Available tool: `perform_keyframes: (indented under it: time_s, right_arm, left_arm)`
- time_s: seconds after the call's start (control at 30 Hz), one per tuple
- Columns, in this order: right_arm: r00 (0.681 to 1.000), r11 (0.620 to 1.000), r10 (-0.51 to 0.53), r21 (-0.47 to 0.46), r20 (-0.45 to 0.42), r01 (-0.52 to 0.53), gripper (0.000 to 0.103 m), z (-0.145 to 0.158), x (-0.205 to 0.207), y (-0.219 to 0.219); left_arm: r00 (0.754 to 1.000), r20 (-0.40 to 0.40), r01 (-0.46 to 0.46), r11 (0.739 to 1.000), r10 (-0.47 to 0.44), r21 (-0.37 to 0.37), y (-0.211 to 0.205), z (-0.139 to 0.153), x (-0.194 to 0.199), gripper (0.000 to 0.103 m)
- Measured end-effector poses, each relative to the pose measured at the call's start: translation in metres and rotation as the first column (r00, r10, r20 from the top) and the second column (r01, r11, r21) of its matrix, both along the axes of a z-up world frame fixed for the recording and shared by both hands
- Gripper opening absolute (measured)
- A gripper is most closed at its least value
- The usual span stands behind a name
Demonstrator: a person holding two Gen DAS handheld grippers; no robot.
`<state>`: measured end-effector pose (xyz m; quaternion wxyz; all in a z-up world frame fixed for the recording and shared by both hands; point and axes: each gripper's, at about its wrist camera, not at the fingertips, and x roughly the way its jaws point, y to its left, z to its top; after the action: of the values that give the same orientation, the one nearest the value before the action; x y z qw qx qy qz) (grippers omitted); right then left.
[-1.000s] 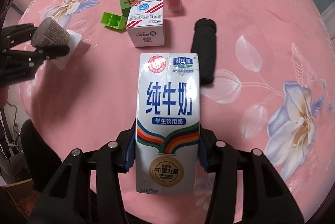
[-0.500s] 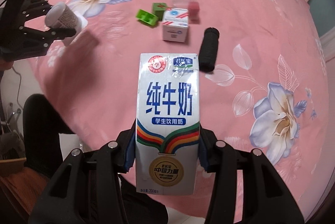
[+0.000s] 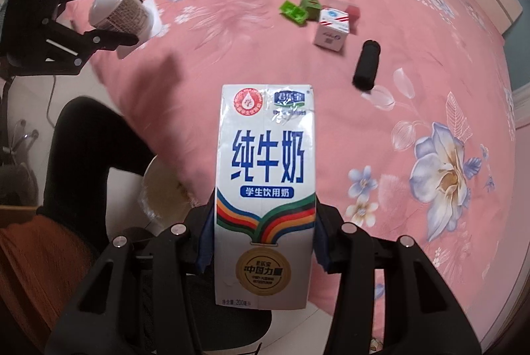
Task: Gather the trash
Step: 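Carry the milk carton and yogurt cup with both tools toward the trash bin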
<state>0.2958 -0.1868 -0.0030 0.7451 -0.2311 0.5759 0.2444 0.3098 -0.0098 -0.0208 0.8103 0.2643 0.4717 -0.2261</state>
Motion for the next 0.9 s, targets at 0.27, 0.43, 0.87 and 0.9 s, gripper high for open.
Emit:
perform_keyframes:
  time_s: [0.27, 0.43, 0.87, 0.9]
  right_arm:
    - [0.997, 0.997, 0.071, 0.002, 0.007, -0.071, 0.049, 0.003, -0.056, 0.011]
    - [0.993, 0.993, 0.119, 0.009, 0.011, -0.119, 0.049, 0.002, -0.095, 0.021]
    - [0.978, 0.978, 0.206, 0.007, -0.005, -0.206, 0.049, -0.015, -0.163, 0.037]
    - [0.978, 0.978, 0.211, 0.011, -0.008, -0.211, 0.049, -0.017, -0.166, 0.038]
  left_arm:
    - [0.996, 0.009, 0.092, 0.995, -0.091, -0.038, -0.011, 0.005, -0.050, 0.050]
    - [0.990, 0.011, 0.140, 0.988, -0.140, -0.060, -0.017, 0.004, -0.083, 0.050]
    - [0.968, -0.036, 0.246, 0.965, -0.250, -0.095, -0.022, -0.021, -0.150, 0.050]
    - [0.965, -0.045, 0.255, 0.962, -0.260, -0.095, -0.024, -0.025, -0.153, 0.050]
